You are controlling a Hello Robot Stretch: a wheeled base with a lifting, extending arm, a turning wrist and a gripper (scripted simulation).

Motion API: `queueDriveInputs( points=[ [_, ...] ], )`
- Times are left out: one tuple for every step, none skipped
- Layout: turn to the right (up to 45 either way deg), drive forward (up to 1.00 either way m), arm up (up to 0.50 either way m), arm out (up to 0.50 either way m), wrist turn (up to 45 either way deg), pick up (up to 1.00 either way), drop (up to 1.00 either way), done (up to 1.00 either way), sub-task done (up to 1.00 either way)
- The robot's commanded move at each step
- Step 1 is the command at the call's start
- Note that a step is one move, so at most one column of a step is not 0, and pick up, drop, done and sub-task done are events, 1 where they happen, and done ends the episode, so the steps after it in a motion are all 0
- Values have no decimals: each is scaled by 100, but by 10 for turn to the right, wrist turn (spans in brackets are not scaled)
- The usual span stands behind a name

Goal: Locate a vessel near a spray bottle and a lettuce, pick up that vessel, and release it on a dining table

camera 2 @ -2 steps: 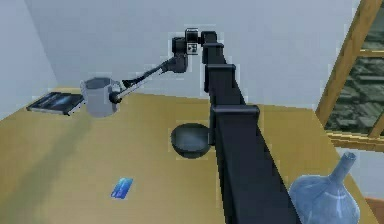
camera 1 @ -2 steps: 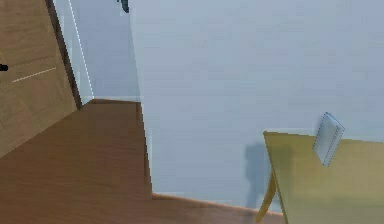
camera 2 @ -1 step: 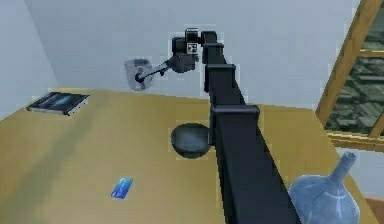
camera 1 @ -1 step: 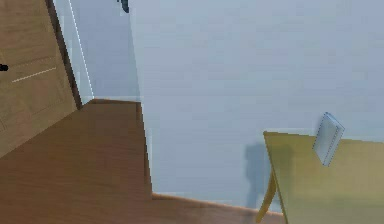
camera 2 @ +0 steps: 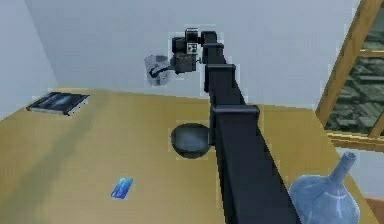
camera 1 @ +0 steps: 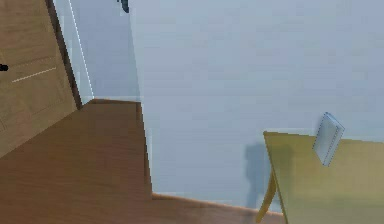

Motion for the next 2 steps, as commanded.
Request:
queueDriveInputs(
  points=[
    [0, 0, -32, 0, 0, 0, 0, 0, 0],
    [0, 0, 0, 0, 0, 0, 100, 0, 0]
  ],
)
